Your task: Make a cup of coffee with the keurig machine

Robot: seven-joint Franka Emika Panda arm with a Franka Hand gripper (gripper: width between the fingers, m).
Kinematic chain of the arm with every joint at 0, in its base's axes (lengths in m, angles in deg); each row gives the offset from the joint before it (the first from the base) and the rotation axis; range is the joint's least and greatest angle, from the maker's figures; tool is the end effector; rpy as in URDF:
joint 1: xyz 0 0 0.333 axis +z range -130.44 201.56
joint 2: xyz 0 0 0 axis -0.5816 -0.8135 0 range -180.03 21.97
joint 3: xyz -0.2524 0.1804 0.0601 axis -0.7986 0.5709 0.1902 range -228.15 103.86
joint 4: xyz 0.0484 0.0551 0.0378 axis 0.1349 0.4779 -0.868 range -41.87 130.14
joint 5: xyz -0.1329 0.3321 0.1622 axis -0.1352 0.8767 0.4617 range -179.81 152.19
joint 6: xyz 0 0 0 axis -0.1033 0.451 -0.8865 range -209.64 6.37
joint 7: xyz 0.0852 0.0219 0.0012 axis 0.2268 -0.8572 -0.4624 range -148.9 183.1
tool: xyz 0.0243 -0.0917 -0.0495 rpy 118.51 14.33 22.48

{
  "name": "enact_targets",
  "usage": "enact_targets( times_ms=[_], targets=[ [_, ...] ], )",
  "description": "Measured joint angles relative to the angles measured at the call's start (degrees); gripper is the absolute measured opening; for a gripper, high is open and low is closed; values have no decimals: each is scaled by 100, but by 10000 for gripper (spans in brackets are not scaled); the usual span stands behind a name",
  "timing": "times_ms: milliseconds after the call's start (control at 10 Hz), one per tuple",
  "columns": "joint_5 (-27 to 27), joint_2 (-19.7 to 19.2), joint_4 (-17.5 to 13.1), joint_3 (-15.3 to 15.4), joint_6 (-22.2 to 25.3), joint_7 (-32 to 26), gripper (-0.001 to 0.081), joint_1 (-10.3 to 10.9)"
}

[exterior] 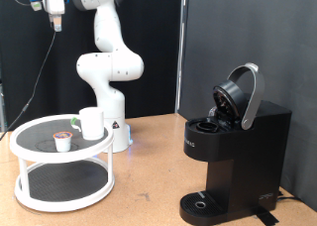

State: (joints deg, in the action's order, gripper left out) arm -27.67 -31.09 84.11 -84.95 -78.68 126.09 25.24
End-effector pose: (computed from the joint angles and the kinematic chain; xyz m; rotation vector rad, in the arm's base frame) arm 0.2142 -0.2290 0.6082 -1.1549 2.8861 0.0629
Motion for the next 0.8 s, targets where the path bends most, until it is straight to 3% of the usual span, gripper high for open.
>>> enact_targets(
  times_ms=[200, 400, 800],
  targets=[
    [91, -5, 5, -43, 7, -269, 808, 41],
    [152, -132, -66, -280, -43, -867, 808, 230],
    [223, -862, -337, -567, -720, -1056, 808, 414]
  ],
)
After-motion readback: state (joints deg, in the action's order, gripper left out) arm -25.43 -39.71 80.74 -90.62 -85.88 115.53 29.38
